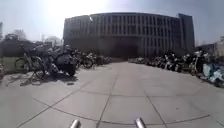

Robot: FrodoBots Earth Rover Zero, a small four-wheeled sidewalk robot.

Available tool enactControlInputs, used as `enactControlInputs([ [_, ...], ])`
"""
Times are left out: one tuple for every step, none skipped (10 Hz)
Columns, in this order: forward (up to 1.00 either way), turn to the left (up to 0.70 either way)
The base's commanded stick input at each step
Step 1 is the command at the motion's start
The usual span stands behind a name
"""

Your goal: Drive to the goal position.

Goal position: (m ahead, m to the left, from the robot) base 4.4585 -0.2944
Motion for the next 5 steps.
enactControlInputs([
  [0.7, 0.0],
  [0.7, 0.0],
  [0.7, 0.0],
  [0.7, 0.0],
  [0.7, -0.21],
])
